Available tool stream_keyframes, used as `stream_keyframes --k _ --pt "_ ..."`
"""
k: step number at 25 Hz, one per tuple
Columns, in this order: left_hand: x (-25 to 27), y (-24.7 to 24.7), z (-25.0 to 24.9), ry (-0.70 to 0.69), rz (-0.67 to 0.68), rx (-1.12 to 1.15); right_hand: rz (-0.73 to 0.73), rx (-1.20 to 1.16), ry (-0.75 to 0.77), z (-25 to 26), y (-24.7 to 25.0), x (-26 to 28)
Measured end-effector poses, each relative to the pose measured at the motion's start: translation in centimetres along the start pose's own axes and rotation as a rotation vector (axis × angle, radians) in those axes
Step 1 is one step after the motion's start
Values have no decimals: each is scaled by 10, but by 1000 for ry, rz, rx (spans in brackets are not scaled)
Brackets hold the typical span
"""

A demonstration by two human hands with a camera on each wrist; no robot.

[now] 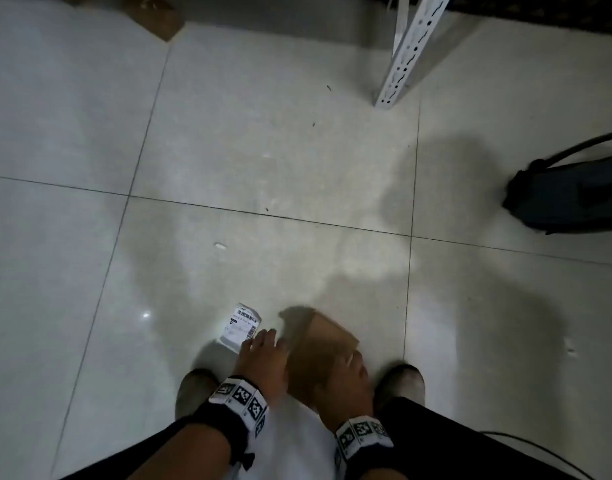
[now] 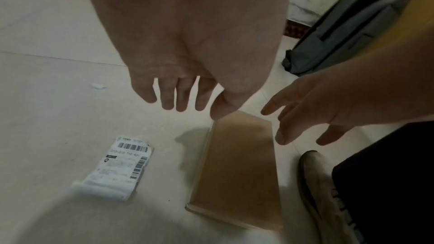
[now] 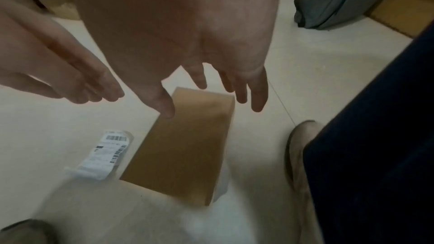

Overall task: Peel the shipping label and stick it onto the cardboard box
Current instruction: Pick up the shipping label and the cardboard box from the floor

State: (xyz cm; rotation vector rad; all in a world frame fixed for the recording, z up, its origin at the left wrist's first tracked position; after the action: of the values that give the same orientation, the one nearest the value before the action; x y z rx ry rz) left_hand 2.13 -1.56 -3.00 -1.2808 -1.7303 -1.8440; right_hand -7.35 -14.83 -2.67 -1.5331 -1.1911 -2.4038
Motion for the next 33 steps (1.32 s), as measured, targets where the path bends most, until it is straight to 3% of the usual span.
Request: stream_keyframes --k 4,7,9,11,14,16,21,25,28,30,33 --pt "-33 -33 3 16 111 258 -16 -168 -152 -22 -24 -37" --pt "-59 -67 1 8 184 430 -19 -194 5 -24 -42 -63" --pt "-78 -74 3 46 176 670 -15 -364 191 -13 -42 -80" --pt "-95 -74 5 60 111 821 -112 -593 304 -11 -35 -98" --pt "-109 -78 12 0 97 935 -226 -995 212 -19 -36 -124" --pt "-110 -81 11 -15 88 938 -218 -1048 169 -20 -35 -126" --pt "-75 -80 14 80 -52 758 -192 -596 130 -13 -23 -91" --pt "-56 -79 23 131 -92 711 -213 -468 50 -12 -14 -79" --pt "-54 -64 53 219 -278 603 -352 -307 199 5 -11 -72" --pt "-53 -57 82 330 -423 584 -397 -172 285 23 -13 -64" --pt "-59 -67 130 592 -411 503 -226 136 248 41 -39 -54"
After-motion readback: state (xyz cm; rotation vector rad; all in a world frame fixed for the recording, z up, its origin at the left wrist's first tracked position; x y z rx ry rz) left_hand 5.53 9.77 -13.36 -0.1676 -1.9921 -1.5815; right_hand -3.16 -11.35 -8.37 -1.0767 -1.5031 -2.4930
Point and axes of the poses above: each hand's wrist, its own x-axis away from the middle knuckle, its own y-axis out of the back of the hand, z = x × y, the point moved 4 cm from there along -x, towards the middle knuckle, and after that the axes turned 3 degrees about y, right-handed, at the moved point
